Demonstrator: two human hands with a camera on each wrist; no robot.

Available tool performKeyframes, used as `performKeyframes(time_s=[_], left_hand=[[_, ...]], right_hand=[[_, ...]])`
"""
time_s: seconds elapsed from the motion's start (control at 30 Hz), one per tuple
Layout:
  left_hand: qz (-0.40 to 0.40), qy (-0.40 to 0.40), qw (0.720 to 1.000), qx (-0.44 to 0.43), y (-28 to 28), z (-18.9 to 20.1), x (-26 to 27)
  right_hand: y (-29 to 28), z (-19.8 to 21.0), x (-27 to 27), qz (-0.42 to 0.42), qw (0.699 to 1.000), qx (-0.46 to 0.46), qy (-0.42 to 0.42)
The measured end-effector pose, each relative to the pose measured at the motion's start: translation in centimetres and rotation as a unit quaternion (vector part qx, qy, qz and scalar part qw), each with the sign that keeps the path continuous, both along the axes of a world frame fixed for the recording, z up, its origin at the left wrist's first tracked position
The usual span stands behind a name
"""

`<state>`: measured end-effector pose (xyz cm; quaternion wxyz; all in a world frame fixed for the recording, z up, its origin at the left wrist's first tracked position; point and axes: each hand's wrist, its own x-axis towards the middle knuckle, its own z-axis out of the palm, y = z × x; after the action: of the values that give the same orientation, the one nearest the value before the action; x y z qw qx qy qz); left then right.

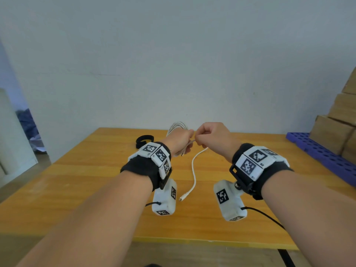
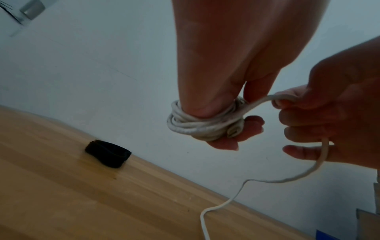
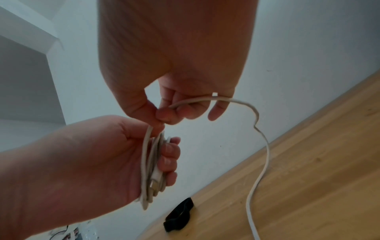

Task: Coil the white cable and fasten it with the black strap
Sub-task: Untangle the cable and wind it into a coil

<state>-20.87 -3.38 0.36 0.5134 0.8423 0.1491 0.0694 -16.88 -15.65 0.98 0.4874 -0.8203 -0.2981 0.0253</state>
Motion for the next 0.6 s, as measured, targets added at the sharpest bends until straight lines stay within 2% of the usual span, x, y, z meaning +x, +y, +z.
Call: performKeyframes(time_s=[0.2,0.33,0.47,0.6], left_hand=[[-0.041,0.015,0.997,-0.057,-0.2,-0.2,-0.2],[-0.049,0.038,0.996,-0.056,0.3,-0.8,0.0],[-0.064,0.038,0.996,-0.043,0.5,-1.0,0.0],[-0.096,0.037,0.993,-0.065,0.6,-0.9,-0.1]], right_hand=[[0.1,-0.3,0.6,-0.028,0.998,0.045,-0.039],[-0.4,-0.4,1.6,-0.065,0.994,0.065,-0.064],[-0.6,-0.6,1.9,-0.063,0.993,0.066,-0.07],[-0.6,-0.9,2.0,-0.063,0.993,0.076,-0.071]])
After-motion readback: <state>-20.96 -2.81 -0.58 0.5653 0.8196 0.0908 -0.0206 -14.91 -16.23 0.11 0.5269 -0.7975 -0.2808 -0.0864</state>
